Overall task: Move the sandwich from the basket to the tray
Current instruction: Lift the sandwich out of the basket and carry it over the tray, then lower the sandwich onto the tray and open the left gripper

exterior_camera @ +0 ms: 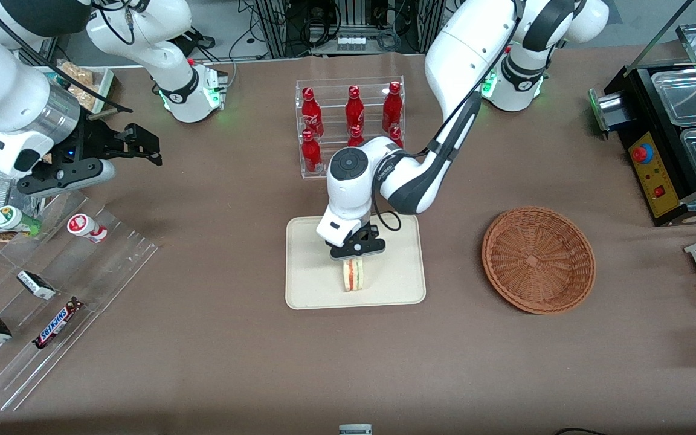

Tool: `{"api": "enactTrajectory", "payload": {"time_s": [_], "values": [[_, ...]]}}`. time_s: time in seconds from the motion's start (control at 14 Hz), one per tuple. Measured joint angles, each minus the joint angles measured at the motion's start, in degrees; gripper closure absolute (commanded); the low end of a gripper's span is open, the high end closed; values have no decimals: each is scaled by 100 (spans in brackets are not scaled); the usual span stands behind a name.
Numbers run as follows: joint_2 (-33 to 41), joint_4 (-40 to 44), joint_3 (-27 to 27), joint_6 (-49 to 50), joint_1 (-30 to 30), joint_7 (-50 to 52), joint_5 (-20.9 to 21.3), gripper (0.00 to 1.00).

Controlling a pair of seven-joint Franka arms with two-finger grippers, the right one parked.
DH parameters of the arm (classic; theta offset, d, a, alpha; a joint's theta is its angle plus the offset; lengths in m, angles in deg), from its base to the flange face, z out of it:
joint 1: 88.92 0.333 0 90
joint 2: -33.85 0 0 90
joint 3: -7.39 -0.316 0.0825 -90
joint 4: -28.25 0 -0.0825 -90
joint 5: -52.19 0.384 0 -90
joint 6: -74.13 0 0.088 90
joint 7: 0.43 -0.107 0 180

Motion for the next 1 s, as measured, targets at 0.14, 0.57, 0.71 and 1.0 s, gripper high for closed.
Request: {"api": "enactTrajectory", "payload": {"time_s": [0.14, 0.57, 0.71, 1.0], "values": [[48, 83, -13, 17, 3, 1, 14, 0], [1214, 336, -60, 1579, 187, -256, 10, 0], [1670, 321, -92, 2168, 444, -820, -169, 0], [2227, 36, -125, 2778, 1460, -2238, -494, 0]]}}
